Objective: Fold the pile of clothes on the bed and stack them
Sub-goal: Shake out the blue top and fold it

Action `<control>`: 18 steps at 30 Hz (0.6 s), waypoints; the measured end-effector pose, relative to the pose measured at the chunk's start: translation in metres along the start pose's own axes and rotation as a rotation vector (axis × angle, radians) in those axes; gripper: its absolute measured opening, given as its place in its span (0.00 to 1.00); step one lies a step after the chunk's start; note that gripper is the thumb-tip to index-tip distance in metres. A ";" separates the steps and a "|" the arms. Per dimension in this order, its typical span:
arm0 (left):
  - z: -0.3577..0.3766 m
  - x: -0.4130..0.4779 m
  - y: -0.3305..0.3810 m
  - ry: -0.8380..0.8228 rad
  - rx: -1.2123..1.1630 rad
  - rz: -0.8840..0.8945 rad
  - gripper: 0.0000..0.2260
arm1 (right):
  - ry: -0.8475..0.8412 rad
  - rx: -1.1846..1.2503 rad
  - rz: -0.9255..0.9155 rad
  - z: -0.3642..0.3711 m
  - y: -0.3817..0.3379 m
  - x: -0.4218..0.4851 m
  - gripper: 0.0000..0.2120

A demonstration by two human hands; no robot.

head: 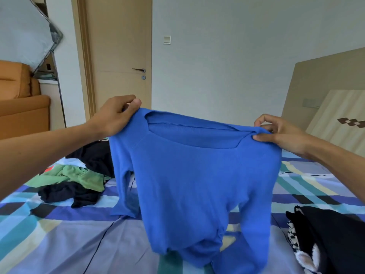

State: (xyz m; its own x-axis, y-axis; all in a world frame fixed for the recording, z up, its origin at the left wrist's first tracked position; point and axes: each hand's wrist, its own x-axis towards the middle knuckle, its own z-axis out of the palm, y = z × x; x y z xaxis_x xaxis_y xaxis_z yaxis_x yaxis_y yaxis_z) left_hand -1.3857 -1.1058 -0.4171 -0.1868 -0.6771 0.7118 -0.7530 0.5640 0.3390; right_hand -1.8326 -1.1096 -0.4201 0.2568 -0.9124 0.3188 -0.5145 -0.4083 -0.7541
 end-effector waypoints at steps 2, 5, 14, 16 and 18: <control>-0.017 0.005 -0.001 -0.057 0.053 0.111 0.18 | 0.110 -0.010 -0.095 -0.009 -0.007 0.005 0.06; -0.039 0.021 0.003 -0.077 0.207 0.261 0.16 | 0.243 -0.061 -0.227 -0.024 -0.025 0.018 0.08; -0.104 0.100 0.039 0.358 0.306 0.108 0.15 | 0.546 -0.007 -0.422 -0.067 -0.113 0.045 0.11; -0.118 0.115 0.056 0.389 0.183 -0.013 0.16 | 0.586 -0.003 -0.439 -0.075 -0.133 0.045 0.11; -0.131 0.125 0.074 0.420 0.056 -0.098 0.16 | 0.626 -0.035 -0.449 -0.082 -0.153 0.043 0.11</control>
State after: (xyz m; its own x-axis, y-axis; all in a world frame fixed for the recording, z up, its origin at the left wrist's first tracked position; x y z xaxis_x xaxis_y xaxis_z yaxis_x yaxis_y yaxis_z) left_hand -1.3822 -1.0874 -0.2224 0.1515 -0.4684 0.8704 -0.7894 0.4726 0.3917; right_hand -1.8101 -1.0893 -0.2437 -0.0583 -0.5011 0.8634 -0.4983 -0.7348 -0.4601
